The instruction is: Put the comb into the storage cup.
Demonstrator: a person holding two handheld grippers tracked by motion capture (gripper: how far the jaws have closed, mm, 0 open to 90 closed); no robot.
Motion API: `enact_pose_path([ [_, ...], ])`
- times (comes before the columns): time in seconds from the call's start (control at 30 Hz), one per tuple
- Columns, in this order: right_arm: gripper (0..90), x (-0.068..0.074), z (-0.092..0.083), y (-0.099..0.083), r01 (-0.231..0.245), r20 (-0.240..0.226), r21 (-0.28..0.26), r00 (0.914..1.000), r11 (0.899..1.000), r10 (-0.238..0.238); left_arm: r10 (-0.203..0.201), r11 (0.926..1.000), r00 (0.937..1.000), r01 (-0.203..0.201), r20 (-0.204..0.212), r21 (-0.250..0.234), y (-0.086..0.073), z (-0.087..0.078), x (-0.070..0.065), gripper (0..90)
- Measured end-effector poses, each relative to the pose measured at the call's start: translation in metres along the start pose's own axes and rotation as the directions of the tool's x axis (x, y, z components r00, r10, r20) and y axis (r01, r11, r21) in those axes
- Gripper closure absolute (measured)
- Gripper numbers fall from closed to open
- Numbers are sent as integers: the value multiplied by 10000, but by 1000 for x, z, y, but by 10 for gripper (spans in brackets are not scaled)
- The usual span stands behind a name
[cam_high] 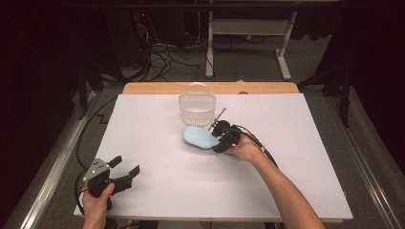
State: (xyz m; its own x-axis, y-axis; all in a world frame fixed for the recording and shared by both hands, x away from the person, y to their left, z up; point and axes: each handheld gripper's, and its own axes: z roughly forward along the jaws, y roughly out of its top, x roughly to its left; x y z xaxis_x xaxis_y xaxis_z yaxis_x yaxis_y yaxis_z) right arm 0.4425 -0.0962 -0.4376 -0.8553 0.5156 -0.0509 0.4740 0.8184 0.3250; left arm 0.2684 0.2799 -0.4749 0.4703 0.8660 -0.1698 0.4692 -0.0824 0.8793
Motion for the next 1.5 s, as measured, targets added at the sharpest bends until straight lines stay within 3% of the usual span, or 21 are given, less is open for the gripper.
enact_pose_path([
  [0.23, 653, 1, 2, 1, 114, -27, 105, 9999, 9999, -114, 1, 10000, 10000, -1, 21, 10, 0, 0, 0, 174],
  [0.5, 700, 8, 1, 1, 742, 140, 263, 9971, 9969, -745, 14, 10000, 9999, -15, 101, 45, 0, 1, 0, 174],
  [0.9, 705, 10, -2, -1, 615, 149, 160, 9980, 9980, -617, -194, 9997, 9993, 199, 315, -155, -1, 2, -1, 174],
  [1.0, 705, 10, -4, -4, 613, 256, 18, 9978, 9981, -613, -304, 9993, 9986, 313, 441, -185, -1, 2, -1, 174],
  [1.33, 705, 13, -24, -17, 226, 356, -984, 9992, 9949, -191, -218, 9997, 9993, 222, 316, -130, -1, 3, -3, 174],
  [1.5, 705, 15, -31, -23, 114, 379, -1311, 9993, 9913, -65, -400, 9992, 9982, 396, 439, 101, -1, 4, -4, 169],
])
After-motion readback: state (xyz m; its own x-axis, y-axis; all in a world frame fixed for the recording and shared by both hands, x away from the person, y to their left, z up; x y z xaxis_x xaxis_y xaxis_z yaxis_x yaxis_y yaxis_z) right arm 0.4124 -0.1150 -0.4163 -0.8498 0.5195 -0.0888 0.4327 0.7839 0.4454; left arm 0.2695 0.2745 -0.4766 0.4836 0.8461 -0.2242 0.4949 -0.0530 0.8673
